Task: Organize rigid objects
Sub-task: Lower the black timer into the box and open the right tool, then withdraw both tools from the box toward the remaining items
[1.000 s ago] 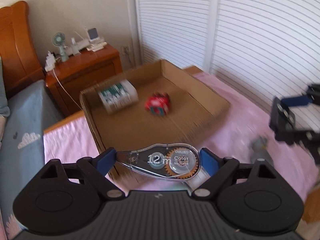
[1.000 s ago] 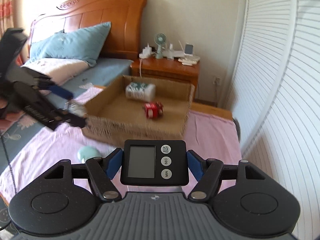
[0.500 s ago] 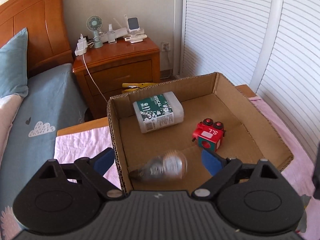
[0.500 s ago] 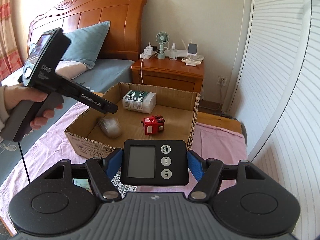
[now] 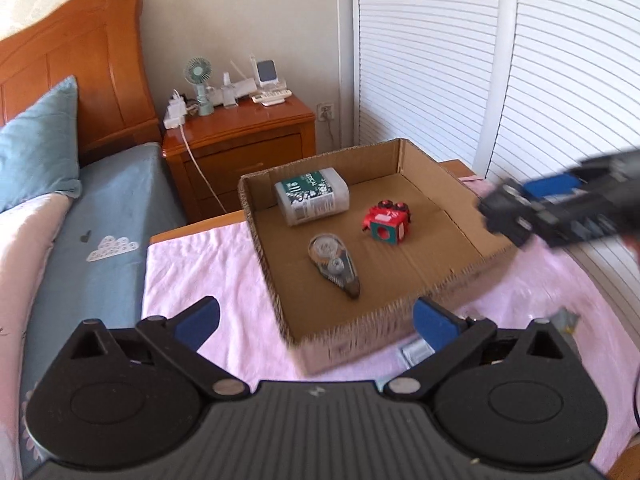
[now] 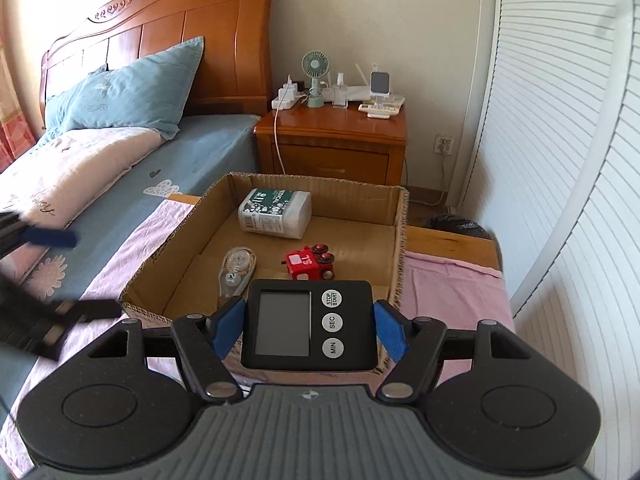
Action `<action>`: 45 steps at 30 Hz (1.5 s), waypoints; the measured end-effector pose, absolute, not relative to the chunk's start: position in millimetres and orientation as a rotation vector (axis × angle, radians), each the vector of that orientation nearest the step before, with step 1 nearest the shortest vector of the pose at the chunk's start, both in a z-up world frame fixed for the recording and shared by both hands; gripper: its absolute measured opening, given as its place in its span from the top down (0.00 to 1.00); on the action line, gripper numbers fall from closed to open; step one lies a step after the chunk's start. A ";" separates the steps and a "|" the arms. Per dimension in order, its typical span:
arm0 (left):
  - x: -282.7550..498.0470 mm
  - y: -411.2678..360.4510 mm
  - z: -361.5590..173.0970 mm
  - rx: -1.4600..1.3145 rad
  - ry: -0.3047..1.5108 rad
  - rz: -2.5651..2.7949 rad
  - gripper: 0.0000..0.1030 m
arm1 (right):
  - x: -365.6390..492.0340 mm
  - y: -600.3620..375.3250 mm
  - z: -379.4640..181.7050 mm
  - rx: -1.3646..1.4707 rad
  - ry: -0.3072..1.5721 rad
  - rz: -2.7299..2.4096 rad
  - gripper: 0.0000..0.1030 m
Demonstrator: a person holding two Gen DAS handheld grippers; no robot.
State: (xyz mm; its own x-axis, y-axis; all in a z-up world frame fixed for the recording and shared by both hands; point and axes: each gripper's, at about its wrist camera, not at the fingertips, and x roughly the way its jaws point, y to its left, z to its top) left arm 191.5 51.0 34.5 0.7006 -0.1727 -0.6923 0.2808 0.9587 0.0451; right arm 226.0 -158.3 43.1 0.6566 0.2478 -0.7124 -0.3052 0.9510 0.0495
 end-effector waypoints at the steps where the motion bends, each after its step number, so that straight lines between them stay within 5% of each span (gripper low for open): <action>1: 182.9 52.9 34.4 0.143 0.751 -0.253 0.01 | 228.6 -154.7 42.6 -0.078 0.797 0.315 0.28; 9: 128.7 62.6 18.7 0.091 0.722 -0.129 0.01 | 253.6 -137.4 33.8 -0.064 0.837 0.297 0.27; 12: 118.5 57.9 12.0 0.107 0.756 -0.084 0.01 | 256.1 -137.5 31.4 -0.044 0.857 0.282 0.07; 15: 109.7 55.9 8.5 0.093 0.760 -0.072 0.01 | 248.5 -136.7 33.8 -0.056 0.839 0.264 0.01; 28: 87.9 47.5 0.1 0.007 0.737 -0.080 0.01 | 189.4 -169.3 33.3 -0.041 0.838 0.224 0.00; 45: 78.5 41.9 -16.7 -0.010 0.744 -0.123 0.01 | 89.4 -197.7 -36.9 -0.060 0.971 0.198 0.00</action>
